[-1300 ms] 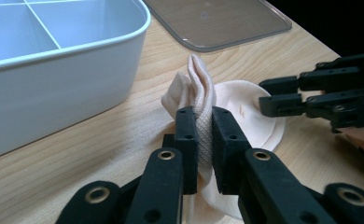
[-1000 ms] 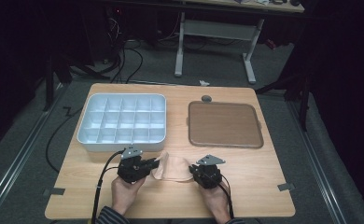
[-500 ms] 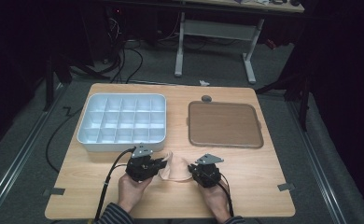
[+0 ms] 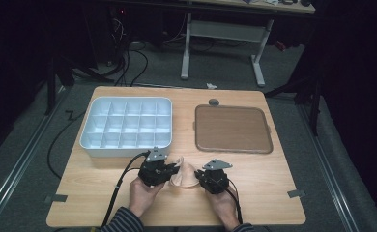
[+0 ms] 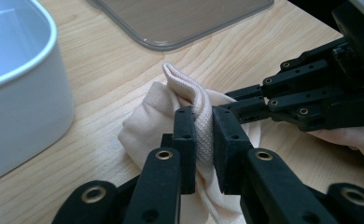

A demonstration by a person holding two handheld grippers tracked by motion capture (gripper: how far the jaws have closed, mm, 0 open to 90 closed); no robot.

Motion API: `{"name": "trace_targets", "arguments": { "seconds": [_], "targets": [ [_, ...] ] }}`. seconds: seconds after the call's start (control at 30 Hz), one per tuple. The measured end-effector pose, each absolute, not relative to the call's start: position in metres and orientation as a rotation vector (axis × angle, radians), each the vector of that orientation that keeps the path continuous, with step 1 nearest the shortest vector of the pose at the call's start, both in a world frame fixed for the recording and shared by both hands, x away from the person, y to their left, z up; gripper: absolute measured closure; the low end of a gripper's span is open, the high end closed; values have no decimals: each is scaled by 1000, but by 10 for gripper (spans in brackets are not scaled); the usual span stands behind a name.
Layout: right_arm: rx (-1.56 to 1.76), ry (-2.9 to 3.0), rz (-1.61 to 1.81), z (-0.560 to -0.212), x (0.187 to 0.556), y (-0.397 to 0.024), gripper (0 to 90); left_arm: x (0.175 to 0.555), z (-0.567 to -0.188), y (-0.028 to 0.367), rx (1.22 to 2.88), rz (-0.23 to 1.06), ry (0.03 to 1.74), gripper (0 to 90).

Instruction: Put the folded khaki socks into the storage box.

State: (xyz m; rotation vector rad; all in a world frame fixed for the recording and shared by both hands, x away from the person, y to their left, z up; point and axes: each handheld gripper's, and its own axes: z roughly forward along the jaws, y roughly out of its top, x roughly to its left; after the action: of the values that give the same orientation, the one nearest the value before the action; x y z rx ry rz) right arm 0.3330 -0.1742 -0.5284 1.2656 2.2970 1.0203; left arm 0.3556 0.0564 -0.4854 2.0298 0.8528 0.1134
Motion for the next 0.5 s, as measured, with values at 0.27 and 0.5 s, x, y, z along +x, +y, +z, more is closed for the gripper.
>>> {"name": "trace_targets", "arguments": {
  "seconds": [0.27, 0.5],
  "targets": [
    [1253, 2295, 1022, -529, 333, -174, 846, 357, -489, 47, 2051, 103, 847, 807],
    [1252, 2295, 1022, -529, 333, -174, 846, 357, -493, 41, 2084, 127, 851, 824]
  ]
}}
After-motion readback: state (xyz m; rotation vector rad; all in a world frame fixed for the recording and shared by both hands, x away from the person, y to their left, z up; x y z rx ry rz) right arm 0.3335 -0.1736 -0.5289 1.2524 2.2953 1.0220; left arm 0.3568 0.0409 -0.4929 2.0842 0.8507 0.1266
